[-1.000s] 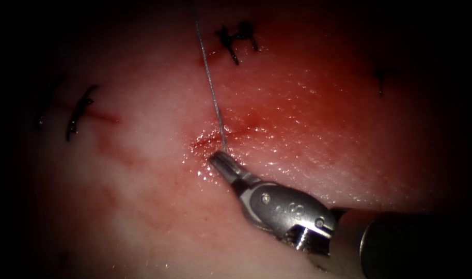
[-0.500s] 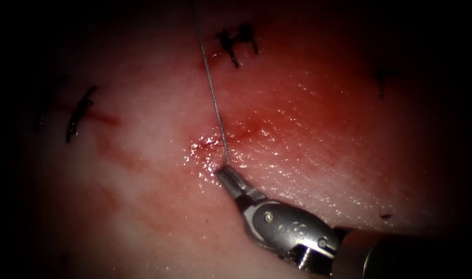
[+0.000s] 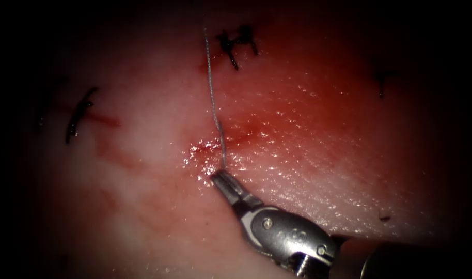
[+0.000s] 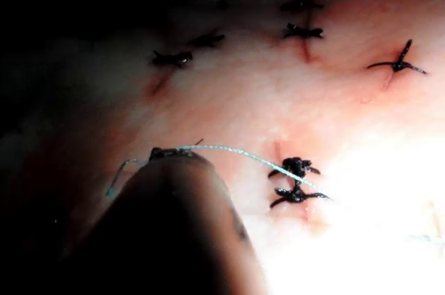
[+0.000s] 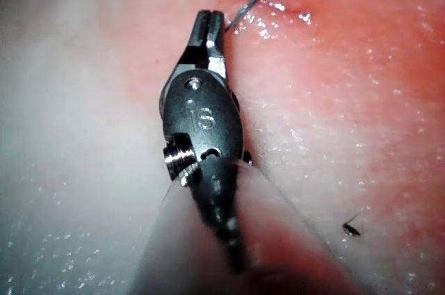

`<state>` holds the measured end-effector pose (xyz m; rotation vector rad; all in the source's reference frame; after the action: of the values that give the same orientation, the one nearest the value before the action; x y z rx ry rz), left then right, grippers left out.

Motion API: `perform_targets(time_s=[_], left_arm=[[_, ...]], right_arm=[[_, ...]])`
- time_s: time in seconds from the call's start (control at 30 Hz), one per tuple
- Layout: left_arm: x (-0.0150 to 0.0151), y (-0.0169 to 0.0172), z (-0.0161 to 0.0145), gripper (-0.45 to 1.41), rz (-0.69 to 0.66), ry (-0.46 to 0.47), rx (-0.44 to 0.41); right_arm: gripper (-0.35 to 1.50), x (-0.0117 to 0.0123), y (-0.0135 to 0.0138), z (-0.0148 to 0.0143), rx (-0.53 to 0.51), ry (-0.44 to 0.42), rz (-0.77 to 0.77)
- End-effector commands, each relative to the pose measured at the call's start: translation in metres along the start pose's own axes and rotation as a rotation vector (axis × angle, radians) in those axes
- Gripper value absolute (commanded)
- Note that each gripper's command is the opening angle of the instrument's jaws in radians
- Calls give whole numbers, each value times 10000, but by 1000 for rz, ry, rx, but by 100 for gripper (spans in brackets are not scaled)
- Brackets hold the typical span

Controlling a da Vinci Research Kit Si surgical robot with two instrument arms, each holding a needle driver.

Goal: Wound Closure

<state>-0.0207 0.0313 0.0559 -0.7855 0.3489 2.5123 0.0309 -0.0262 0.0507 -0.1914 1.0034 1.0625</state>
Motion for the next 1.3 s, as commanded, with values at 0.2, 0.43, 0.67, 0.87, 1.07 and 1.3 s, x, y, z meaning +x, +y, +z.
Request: perform_targets(time_s=[0.2, 0.43, 0.67, 0.87, 1.07, 1.3], left_arm=[[12, 8, -7, -45, 24, 8, 13], [27, 11, -26, -45, 13, 26, 30], [36, 20, -45, -45, 19, 24, 21], [33, 43, -66, -45, 32, 31, 20], [29, 66, -97, -45, 44, 45, 11], [20, 95, -132, -45, 72, 65, -21]], right_arm=[[-35, 26, -11, 4, 17, 9, 27], [-35, 43, -9, 9, 20, 18, 38], [-15, 39, -8, 12, 58, 13, 33], [77, 39, -2, 13, 93, 18, 33], [126, 42, 7, 13, 99, 24, 30], [119, 54, 32, 10, 160, 30, 64]])
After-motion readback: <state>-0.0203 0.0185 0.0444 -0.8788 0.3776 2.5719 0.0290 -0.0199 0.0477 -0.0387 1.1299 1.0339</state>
